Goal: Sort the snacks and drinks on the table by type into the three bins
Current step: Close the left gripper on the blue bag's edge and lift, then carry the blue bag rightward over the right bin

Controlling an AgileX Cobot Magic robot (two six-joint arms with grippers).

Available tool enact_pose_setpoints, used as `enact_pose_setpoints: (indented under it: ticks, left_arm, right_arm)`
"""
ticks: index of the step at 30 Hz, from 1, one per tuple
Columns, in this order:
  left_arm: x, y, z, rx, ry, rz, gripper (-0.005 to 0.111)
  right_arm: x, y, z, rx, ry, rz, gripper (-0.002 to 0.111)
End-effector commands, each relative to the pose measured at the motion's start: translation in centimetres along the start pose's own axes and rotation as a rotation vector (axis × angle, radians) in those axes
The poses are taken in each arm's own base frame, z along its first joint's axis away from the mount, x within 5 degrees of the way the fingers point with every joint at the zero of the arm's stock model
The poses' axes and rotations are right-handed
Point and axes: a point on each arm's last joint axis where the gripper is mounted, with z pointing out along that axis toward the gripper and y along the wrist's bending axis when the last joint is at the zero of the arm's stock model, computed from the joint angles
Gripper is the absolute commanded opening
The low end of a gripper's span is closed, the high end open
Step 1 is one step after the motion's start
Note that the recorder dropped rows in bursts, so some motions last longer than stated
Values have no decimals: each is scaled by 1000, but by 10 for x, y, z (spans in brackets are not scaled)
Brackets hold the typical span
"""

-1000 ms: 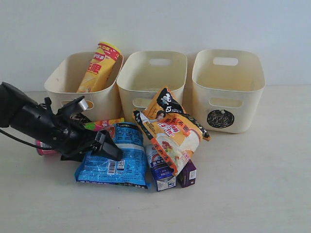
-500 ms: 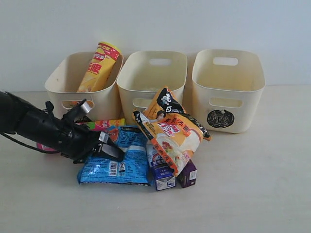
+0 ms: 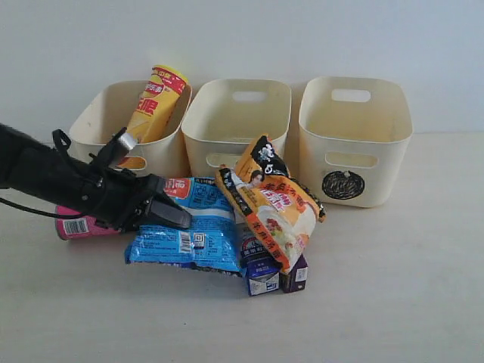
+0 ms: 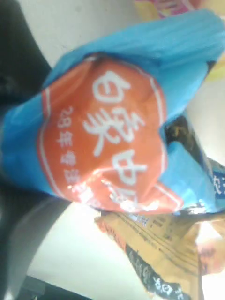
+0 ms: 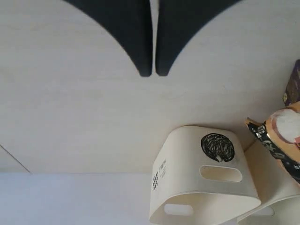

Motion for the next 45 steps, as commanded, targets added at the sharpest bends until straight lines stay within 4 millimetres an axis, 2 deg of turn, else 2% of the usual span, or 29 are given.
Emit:
enact_pose_setpoints:
  ticks: [1, 4, 6, 16, 22, 33, 37, 42, 45]
  left_arm:
    - [-6, -17, -27, -21, -11, 5, 4]
    - [-6, -17, -49, -89, -3, 0, 4]
    - [-6, -21, -55, -96, -9, 10, 4]
    - [-11, -52, -82, -80, -89, 99, 4]
    - [-24, -82, -94, 1, -222, 159, 4]
    - [-62, -146, -71, -59, -369, 354, 4]
    - [-61, -147, -64, -49, -326, 378, 4]
    - [-66, -151, -60, -81, -372, 385, 4]
    - [-73, -162, -44, -75, -379, 419, 4]
  right_arm:
    - [0, 0, 0, 4, -8, -2, 0]
    - [0, 0, 0, 4, -8, -2, 0]
    - [0, 0, 0, 4, -8, -2, 0]
    - [0, 0, 0, 4, -13, -2, 0]
    - [0, 0, 0, 4, -9, -2, 0]
    - [0, 0, 0, 4, -9, -2, 0]
    - [0, 0, 0, 4, -9, -2, 0]
    - [0, 0, 0, 4, -9, -2, 0]
    - [0, 0, 0, 4, -9, -2, 0]
